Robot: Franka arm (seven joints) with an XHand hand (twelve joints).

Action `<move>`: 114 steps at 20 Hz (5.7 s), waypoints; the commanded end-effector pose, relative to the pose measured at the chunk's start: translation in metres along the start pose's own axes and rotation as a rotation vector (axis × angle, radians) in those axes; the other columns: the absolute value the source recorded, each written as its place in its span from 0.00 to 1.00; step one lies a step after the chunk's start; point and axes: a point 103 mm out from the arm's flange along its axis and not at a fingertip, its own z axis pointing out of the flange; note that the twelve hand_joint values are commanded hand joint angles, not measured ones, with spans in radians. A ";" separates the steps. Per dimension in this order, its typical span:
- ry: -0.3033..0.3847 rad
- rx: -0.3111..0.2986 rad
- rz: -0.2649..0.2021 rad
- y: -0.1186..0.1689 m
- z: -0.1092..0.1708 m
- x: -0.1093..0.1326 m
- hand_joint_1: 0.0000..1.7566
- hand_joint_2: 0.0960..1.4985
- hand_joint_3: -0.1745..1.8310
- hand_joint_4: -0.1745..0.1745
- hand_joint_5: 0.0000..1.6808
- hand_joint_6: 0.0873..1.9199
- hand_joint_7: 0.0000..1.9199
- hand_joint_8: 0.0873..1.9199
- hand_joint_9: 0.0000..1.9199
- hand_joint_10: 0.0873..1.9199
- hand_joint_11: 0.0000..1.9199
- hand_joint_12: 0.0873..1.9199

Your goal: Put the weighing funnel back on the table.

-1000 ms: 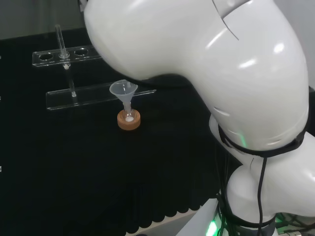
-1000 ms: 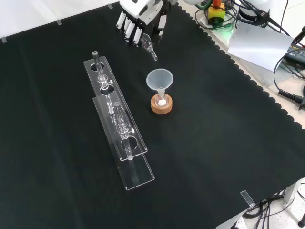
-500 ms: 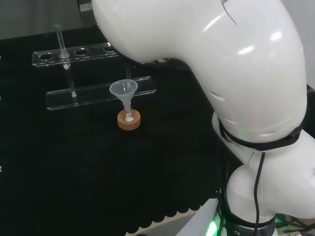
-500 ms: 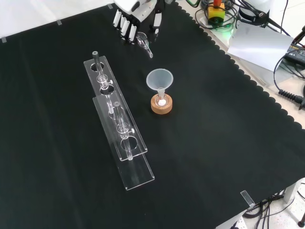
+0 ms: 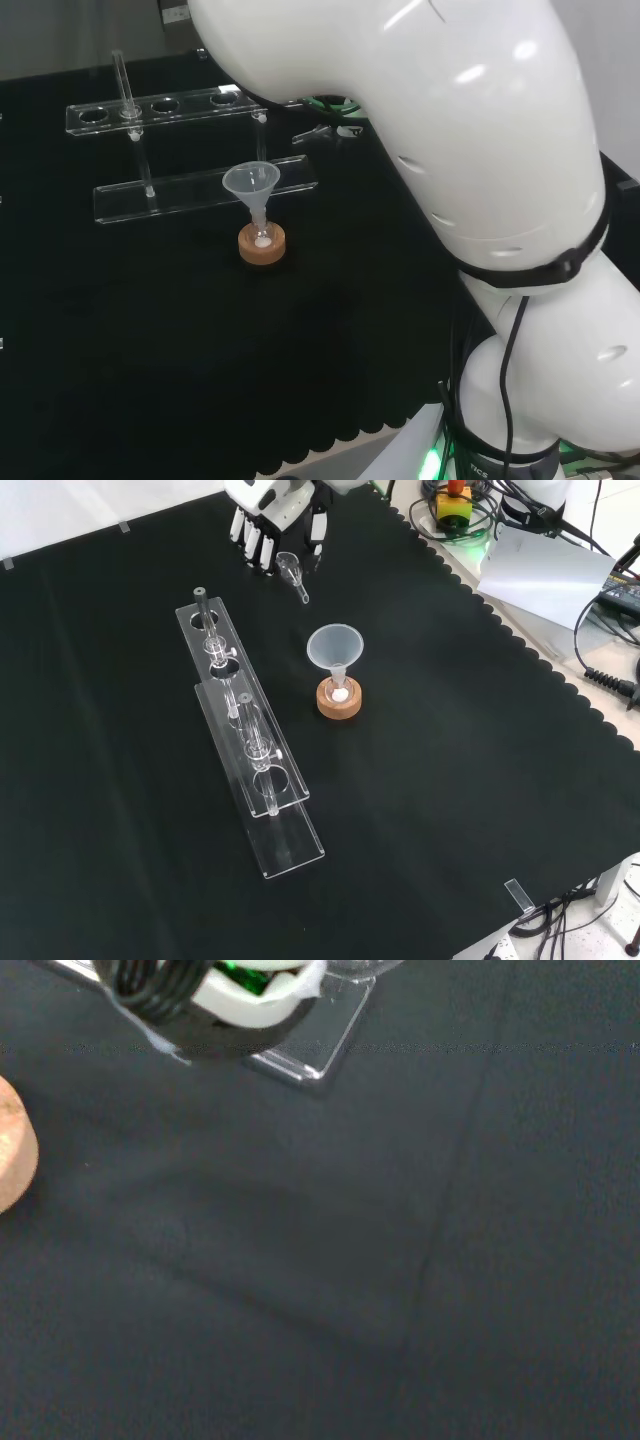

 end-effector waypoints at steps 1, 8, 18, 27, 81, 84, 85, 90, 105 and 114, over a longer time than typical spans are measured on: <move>0.071 0.036 0.028 0.023 0.043 -0.014 0.61 0.50 0.35 1.00 0.66 0.44 0.38 0.29 0.53 0.15 0.37 0.59; 0.106 0.084 0.046 0.043 0.074 -0.018 0.61 0.50 0.35 1.00 0.66 0.44 0.38 0.29 0.53 0.15 0.37 0.59; 0.123 0.124 0.024 0.066 0.103 -0.013 0.61 0.50 0.35 1.00 0.66 0.44 0.38 0.29 0.53 0.15 0.37 0.59; 0.134 0.142 0.028 0.076 0.118 -0.013 0.61 0.50 0.35 1.00 0.66 0.45 0.38 0.29 0.53 0.15 0.37 0.59; 0.191 0.116 0.076 0.085 0.168 -0.028 0.61 0.51 0.34 1.00 0.65 0.46 0.38 0.30 0.53 0.16 0.37 0.59; 0.188 0.109 0.078 0.088 0.170 -0.025 0.61 0.51 0.34 1.00 0.65 0.46 0.38 0.30 0.53 0.16 0.37 0.59; 0.189 0.109 0.078 0.088 0.170 -0.025 0.60 0.51 0.34 1.00 0.65 0.46 0.38 0.30 0.53 0.16 0.37 0.59; 0.186 0.102 0.084 0.090 0.172 -0.024 0.60 0.52 0.34 1.00 0.65 0.46 0.38 0.30 0.53 0.16 0.37 0.59; 0.200 0.075 0.105 0.085 0.175 -0.031 0.47 0.57 0.21 0.52 0.43 0.42 0.27 0.34 0.40 0.24 0.26 0.65; 0.185 0.071 0.103 0.084 0.172 -0.030 0.46 0.47 0.32 0.39 0.24 0.30 0.23 0.35 0.37 0.27 0.24 0.66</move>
